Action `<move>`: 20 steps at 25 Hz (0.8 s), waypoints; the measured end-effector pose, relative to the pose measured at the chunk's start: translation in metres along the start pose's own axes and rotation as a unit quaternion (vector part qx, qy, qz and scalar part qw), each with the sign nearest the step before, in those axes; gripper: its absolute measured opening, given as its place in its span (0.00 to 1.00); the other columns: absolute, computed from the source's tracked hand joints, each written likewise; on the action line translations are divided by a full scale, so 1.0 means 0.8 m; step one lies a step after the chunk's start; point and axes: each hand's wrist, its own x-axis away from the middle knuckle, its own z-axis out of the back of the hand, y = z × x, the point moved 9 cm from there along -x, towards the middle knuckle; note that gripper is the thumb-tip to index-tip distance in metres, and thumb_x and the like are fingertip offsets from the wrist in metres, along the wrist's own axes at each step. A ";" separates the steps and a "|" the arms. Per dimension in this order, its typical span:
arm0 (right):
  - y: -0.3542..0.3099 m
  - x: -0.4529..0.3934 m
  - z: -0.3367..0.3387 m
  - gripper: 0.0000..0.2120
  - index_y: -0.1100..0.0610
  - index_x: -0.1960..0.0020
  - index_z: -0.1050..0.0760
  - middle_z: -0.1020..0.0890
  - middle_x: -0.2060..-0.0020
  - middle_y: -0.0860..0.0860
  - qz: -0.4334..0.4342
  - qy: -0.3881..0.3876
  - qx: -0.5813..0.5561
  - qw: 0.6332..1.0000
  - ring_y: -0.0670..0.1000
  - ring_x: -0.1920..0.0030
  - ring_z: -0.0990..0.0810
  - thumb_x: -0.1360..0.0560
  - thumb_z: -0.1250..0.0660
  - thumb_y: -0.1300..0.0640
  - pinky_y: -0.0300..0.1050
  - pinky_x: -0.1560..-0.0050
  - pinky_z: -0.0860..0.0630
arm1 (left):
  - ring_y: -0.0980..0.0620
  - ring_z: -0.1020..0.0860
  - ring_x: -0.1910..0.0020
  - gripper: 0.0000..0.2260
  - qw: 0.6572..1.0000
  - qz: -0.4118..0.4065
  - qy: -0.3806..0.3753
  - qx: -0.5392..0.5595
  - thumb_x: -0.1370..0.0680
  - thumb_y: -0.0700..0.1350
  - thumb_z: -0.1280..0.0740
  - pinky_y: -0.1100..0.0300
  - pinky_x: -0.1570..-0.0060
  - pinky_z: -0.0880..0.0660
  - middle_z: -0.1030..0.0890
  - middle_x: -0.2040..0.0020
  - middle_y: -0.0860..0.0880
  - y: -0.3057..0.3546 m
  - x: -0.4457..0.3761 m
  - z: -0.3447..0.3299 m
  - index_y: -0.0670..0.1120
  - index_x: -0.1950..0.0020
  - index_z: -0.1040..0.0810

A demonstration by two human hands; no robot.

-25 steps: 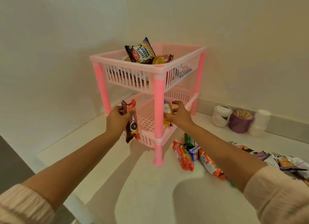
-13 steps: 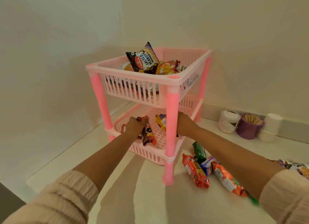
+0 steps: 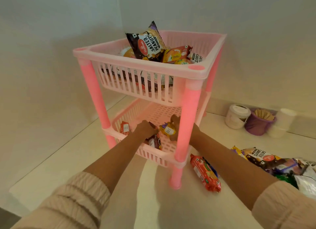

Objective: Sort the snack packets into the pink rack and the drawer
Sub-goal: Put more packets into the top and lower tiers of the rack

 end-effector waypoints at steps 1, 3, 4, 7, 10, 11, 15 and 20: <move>0.002 0.002 -0.006 0.08 0.57 0.53 0.39 0.31 0.61 0.50 -0.003 -0.014 0.006 1.000 0.52 0.50 0.32 0.23 0.41 0.67 0.49 0.44 0.28 | 0.39 0.18 0.57 0.15 1.000 0.009 -0.005 0.004 0.24 0.47 0.33 0.51 0.62 0.22 0.19 0.53 0.36 -0.003 -0.003 -0.002 0.35 0.50 0.25; 0.008 -0.001 -0.016 0.08 0.57 0.53 0.37 0.32 0.61 0.51 -0.018 -0.052 0.054 0.997 0.49 0.53 0.32 0.25 0.37 0.60 0.38 0.56 0.36 | 0.39 0.19 0.57 0.16 1.000 0.005 -0.008 -0.018 0.23 0.46 0.35 0.50 0.61 0.22 0.20 0.49 0.35 -0.003 -0.002 -0.003 0.33 0.47 0.26; 0.013 -0.005 -0.019 0.08 0.57 0.52 0.35 0.31 0.60 0.51 -0.032 -0.063 0.059 0.996 0.49 0.54 0.32 0.26 0.37 0.58 0.36 0.58 0.39 | 0.39 0.20 0.54 0.15 0.999 -0.006 0.001 -0.044 0.23 0.47 0.36 0.52 0.59 0.22 0.19 0.49 0.35 -0.001 -0.004 -0.002 0.33 0.47 0.25; 0.007 -0.001 -0.018 0.14 0.60 0.43 0.29 0.24 0.50 0.54 -0.026 -0.064 0.047 0.996 0.52 0.50 0.26 0.25 0.36 0.54 0.39 0.52 0.33 | 0.39 0.22 0.48 0.15 0.990 -0.058 0.079 -0.100 0.22 0.48 0.38 0.55 0.57 0.28 0.21 0.46 0.37 0.014 0.005 0.013 0.36 0.45 0.26; 0.006 0.012 -0.003 0.16 0.66 0.39 0.30 0.24 0.43 0.62 -0.022 -0.014 -0.066 0.997 0.59 0.41 0.26 0.23 0.37 0.59 0.44 0.40 0.31 | 0.40 0.25 0.43 0.18 0.977 -0.110 0.178 -0.047 0.21 0.49 0.41 0.51 0.48 0.28 0.24 0.42 0.38 0.031 0.023 0.034 0.38 0.37 0.31; 0.009 0.019 0.006 0.15 0.67 0.38 0.31 0.24 0.41 0.64 -0.024 0.014 -0.089 0.996 0.62 0.40 0.26 0.23 0.38 0.63 0.50 0.38 0.30 | 0.40 0.26 0.42 0.18 0.969 -0.141 0.203 -0.021 0.21 0.49 0.41 0.50 0.46 0.28 0.24 0.41 0.38 0.039 0.031 0.040 0.39 0.36 0.31; 0.001 0.044 0.024 0.17 0.61 0.38 0.29 0.23 0.40 0.60 0.070 0.053 -0.103 0.991 0.59 0.40 0.25 0.24 0.35 0.56 0.58 0.40 0.28 | 0.42 0.26 0.41 0.18 0.935 -0.223 0.256 -0.104 0.21 0.50 0.41 0.50 0.42 0.30 0.21 0.41 0.42 0.057 0.066 0.039 0.42 0.34 0.30; 0.044 0.074 0.029 0.23 0.53 0.32 0.34 0.28 0.34 0.52 0.081 0.076 -0.060 0.992 0.53 0.34 0.32 0.24 0.37 0.47 0.49 0.34 0.33 | 0.42 0.25 0.41 0.19 0.929 -0.167 0.306 -0.121 0.21 0.50 0.41 0.46 0.34 0.38 0.20 0.42 0.42 0.019 0.113 0.028 0.44 0.32 0.31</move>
